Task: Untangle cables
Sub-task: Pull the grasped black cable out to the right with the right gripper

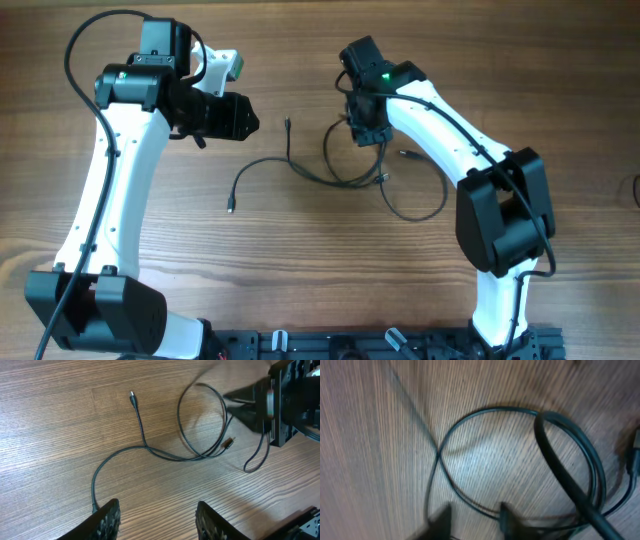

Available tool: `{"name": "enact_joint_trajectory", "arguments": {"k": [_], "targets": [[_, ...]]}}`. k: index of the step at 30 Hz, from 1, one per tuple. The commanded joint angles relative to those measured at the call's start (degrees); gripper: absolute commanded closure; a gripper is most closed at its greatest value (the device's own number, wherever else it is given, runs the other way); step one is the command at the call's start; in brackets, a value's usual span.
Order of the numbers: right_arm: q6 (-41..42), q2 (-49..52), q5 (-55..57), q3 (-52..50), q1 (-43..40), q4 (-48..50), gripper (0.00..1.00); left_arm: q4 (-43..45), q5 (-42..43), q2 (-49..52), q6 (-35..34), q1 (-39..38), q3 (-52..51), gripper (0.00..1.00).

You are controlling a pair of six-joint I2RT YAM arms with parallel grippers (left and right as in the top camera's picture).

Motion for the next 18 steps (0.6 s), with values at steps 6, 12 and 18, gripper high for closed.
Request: {"name": "enact_joint_trajectory", "arguments": {"k": [6,12,18], "targets": [[-25.8,0.2,-11.3,0.4,-1.3,5.0,0.96,-0.2,0.8,-0.2,1.2,-0.2,0.0,0.5],[-58.6,-8.6,-22.2,4.0,-5.2,6.1,0.96,-1.2,0.8,-0.2,1.2,-0.2,0.0,0.5],[-79.8,-24.6,-20.9,8.7,-15.7,5.2,0.96,-1.2,0.8,-0.2,1.2,-0.2,0.0,0.5]]}}
